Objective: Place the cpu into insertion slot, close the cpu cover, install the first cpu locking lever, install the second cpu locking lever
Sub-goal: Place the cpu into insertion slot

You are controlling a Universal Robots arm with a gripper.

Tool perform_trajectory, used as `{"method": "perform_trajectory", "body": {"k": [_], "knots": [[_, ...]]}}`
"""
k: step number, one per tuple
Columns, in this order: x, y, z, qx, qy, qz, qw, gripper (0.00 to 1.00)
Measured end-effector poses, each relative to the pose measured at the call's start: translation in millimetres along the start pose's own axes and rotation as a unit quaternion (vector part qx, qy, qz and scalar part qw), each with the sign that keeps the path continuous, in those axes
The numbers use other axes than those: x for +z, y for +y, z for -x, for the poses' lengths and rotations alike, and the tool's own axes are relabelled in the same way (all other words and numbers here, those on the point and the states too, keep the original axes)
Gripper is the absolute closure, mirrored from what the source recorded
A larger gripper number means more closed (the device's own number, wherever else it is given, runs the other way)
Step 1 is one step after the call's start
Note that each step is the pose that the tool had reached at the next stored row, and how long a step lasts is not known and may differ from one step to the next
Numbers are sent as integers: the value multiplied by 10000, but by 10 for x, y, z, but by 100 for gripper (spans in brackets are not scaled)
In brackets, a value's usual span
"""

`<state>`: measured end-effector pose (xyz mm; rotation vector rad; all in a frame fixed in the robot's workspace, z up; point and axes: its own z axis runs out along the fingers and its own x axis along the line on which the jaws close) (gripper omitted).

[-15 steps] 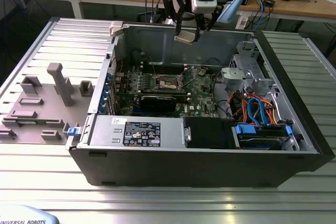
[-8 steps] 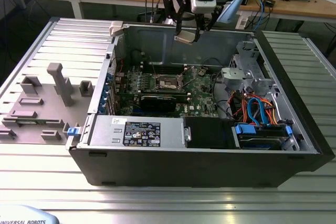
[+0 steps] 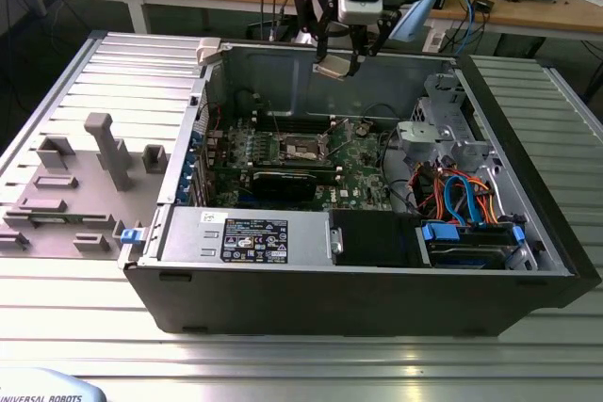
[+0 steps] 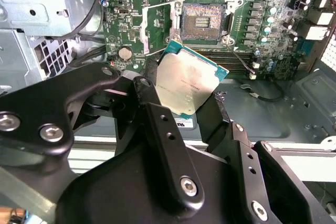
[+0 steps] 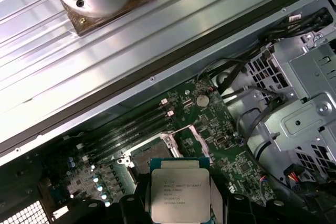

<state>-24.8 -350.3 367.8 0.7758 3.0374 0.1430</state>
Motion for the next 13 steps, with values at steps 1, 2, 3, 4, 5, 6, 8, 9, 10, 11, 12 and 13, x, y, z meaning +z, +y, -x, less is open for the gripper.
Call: {"method": "perform_trajectory", "body": {"k": [1, 2, 3, 4, 5, 6, 8, 9, 10, 11, 12, 13], "knots": [[0, 0, 0, 23, -2, 1, 10000, 46], [0, 0, 0, 28, -3, 1, 10000, 46], [0, 0, 0, 30, -3, 0, 10000, 46], [0, 0, 0, 32, -3, 1, 10000, 46], [1, 0, 0, 32, -3, 1, 10000, 46], [1, 0, 0, 32, -4, 0, 10000, 46], [0, 0, 0, 32, -5, -3, 10000, 46], [0, 0, 0, 32, -6, -4, 10000, 46], [0, 0, 0, 32, -6, -5, 10000, 46], [1, 0, 0, 32, -7, -7, 10000, 46], [0, 0, 0, 32, -8, -8, 10000, 46], [0, 0, 0, 32, -8, -9, 10000, 46]]}}
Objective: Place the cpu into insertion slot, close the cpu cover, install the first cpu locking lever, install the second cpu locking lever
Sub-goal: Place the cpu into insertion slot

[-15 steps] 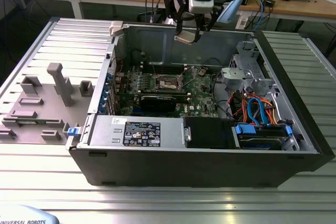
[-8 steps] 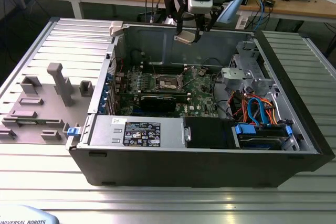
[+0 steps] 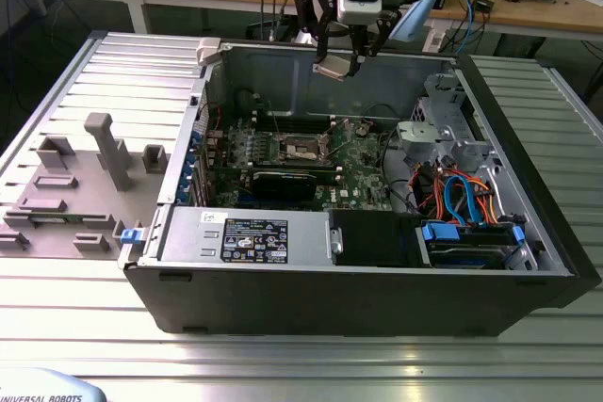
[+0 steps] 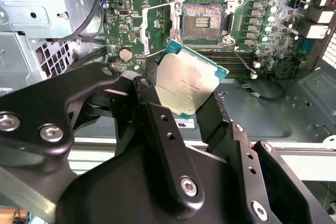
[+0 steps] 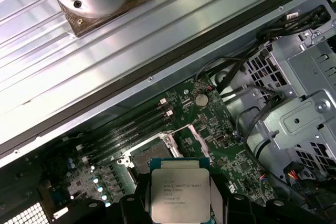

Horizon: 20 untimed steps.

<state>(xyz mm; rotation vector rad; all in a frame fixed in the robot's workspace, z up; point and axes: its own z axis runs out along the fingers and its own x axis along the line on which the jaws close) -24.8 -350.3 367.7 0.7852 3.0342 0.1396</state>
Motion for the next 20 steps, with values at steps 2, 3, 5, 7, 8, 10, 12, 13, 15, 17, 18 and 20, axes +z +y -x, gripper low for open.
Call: {"method": "perform_trajectory", "body": {"k": [2, 3, 5, 7, 8, 10, 12, 13, 15, 17, 18, 20], "knots": [[0, 0, 0, 22, -2, -1, 10000, 46], [0, 0, 0, 54, -5, 1, 10000, 46], [0, 0, 0, 177, -16, 3, 9998, 46], [1, 0, 0, 299, -26, 5, 9996, 46], [2, 0, 0, 353, -31, 6, 9994, 46], [3, 0, 0, 483, -42, 9, 9988, 46], [5, 0, 0, 648, -57, 11, 9979, 46], [6, -1, 0, 703, -62, 12, 9975, 46], [8, -1, 0, 792, -69, 13, 9968, 46], [9, -1, 0, 803, -71, 13, 9967, 46], [10, -2, 0, 803, -71, 13, 9967, 46], [12, -3, 1, 804, -71, 13, 9967, 46]]}}
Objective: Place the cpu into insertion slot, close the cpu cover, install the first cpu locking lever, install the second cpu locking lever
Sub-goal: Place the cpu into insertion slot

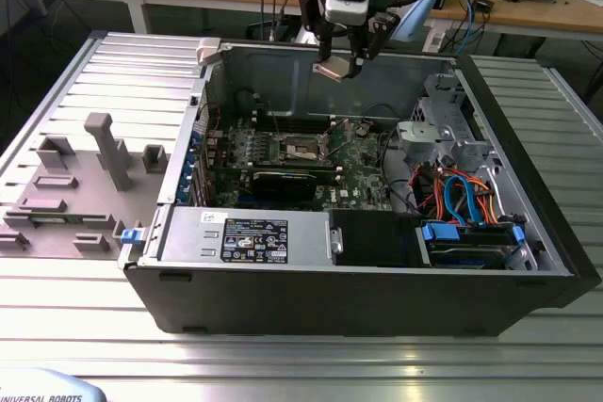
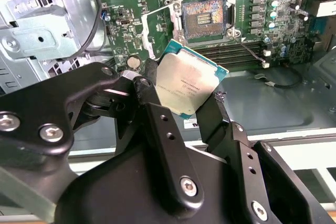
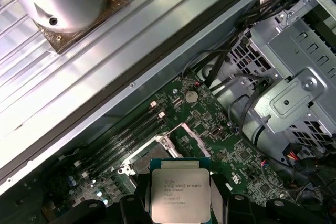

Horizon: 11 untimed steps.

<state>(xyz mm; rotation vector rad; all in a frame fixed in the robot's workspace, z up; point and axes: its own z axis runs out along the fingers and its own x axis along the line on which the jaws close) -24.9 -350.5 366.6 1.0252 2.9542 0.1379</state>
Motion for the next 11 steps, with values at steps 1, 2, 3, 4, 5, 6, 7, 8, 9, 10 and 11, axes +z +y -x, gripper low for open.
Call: {"method": "perform_trajectory", "body": {"k": [1, 2, 3, 4, 5, 6, 7, 8, 9, 10, 11], "knots": [[1, 0, 0, 0, 0, 0, 10000, 46], [3, 0, 1, 0, 0, 0, 10000, 46], [4, 0, 1, 10, -1, 0, 10000, 46], [5, 0, 1, 21, -2, 1, 10000, 46], [6, 0, 1, 30, -2, 1, 10000, 46], [8, -1, 1, 62, -5, 2, 10000, 46], [9, -1, 1, 79, -7, 2, 10000, 46], [9, -1, 1, 98, -9, 2, 10000, 46], [11, -1, 1, 131, -12, 3, 9999, 46], [12, -1, 1, 188, -17, 4, 9998, 46], [13, -1, 1, 257, -23, 5, 9997, 46]]}}
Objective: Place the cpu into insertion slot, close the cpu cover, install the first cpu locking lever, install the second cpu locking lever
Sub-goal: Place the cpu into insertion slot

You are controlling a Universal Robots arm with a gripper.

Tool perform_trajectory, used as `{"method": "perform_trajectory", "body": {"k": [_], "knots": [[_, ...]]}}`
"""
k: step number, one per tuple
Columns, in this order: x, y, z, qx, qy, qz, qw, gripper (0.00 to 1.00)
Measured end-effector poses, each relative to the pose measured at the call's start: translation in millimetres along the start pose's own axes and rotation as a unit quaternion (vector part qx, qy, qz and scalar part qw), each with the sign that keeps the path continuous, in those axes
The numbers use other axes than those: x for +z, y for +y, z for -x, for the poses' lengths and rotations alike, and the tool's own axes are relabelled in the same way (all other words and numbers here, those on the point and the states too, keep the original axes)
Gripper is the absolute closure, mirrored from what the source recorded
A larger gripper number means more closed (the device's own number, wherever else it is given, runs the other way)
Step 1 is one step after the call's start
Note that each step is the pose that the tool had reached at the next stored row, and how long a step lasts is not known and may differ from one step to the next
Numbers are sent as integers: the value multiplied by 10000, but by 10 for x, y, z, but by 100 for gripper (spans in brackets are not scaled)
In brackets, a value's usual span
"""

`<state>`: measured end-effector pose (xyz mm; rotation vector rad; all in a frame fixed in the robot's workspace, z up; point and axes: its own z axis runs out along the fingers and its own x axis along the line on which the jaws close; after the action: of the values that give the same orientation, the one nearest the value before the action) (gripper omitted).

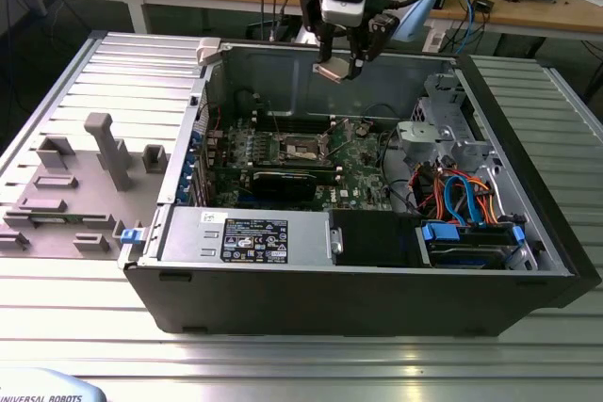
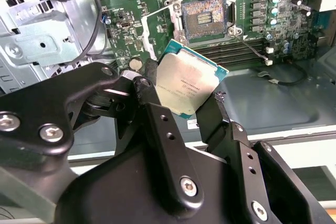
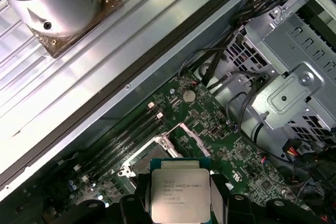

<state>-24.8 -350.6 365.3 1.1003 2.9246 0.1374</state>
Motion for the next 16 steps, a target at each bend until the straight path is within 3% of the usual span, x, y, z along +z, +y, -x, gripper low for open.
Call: {"method": "perform_trajectory", "body": {"k": [16], "knots": [[0, 0, 0, 114, -10, 1, 9999, 46]]}}
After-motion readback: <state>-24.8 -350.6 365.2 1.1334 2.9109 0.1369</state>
